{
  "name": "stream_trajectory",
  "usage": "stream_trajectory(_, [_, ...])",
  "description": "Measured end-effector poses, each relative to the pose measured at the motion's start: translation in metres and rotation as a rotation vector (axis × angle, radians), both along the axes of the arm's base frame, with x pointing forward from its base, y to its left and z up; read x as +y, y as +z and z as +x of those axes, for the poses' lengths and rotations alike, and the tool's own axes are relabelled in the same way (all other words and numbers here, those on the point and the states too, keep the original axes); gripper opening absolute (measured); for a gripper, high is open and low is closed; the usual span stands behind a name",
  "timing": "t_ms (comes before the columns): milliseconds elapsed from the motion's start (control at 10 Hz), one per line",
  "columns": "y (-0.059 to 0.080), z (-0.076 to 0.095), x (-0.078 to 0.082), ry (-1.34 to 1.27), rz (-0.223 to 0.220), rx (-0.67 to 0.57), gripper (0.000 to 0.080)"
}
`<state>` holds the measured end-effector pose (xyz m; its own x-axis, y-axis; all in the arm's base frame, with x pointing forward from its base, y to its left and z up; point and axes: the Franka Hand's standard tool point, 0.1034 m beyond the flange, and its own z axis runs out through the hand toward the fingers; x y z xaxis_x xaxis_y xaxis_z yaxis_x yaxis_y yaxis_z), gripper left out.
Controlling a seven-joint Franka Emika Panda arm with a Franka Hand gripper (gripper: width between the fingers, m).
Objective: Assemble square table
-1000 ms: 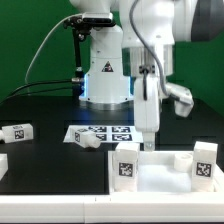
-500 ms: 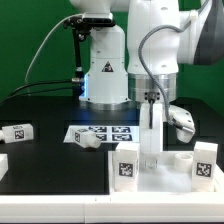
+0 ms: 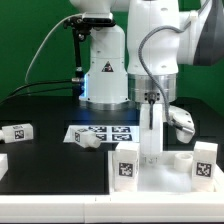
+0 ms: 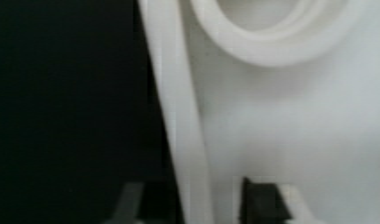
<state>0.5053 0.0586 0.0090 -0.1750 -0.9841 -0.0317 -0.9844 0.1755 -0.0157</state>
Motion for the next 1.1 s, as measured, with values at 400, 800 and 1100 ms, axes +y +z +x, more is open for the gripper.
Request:
stream_trajectory(400, [0.005,-0.001,-0.007,0.153,-0.001,-0.009,0.0065])
stream_trajectory(800, [0.018,-0.020,-0.075,0.588,0.038,0.022,0.0051])
stream_trajectory(1100, [0.013,-0.022,-0.073,0.749,0.037,0.027,0.0051])
